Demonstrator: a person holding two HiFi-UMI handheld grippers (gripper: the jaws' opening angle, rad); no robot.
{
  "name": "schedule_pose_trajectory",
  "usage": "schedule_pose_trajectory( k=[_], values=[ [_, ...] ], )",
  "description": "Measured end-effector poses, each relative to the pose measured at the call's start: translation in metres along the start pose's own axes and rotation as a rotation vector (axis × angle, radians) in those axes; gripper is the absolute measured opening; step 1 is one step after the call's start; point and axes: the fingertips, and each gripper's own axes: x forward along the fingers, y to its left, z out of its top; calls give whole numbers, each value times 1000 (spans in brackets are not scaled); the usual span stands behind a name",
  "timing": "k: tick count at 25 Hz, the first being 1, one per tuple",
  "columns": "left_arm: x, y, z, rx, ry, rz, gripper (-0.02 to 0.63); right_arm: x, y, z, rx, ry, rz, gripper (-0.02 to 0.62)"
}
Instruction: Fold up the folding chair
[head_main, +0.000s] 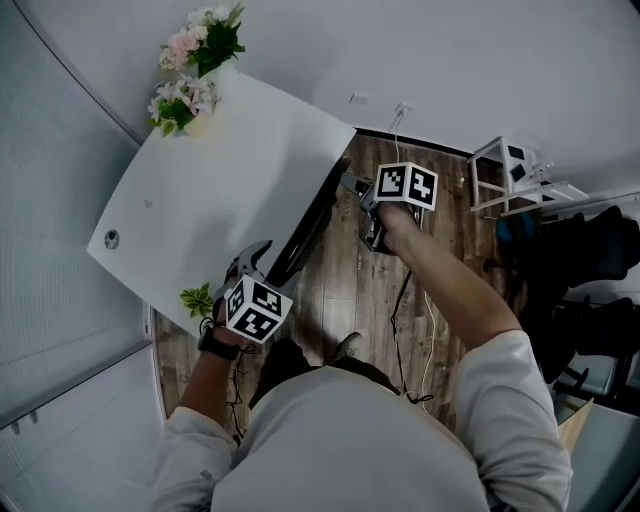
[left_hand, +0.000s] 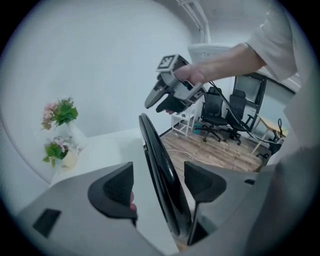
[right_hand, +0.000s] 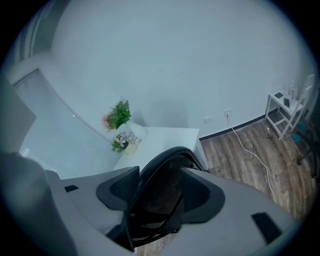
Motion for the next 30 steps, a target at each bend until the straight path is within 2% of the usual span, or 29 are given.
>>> schedule_pose_trajectory(
  k=[2,4,7,11,14,20,25,30],
  values=[
    [-13,3,13,-25,-45,47,321,-29,-6,0,-42,-51,14,270],
    [-25,1,32,-43,-103,85,318,-64,-12,-1,-126,-116,11,258],
    [-39,-11,66,-49,-192,128,271,-124,-22,-9,-262,-226,-14,202],
    [-49,-42,113,-30,-290,133,191,-204,-40,-29,-407,-355,-78,150],
    [-50,-75,138,-7,-322,110,165,-259,-57,-48,-473,-434,-134,124],
    [-45,-140,162,15,-355,70,84,-343,-88,-91,-554,-548,-231,58],
    [-42,-181,175,2,-375,24,17,-396,-114,-121,-549,-619,-296,37],
    [-37,-212,178,-3,-373,-30,9,-432,-132,-147,-531,-671,-346,15]
  ],
)
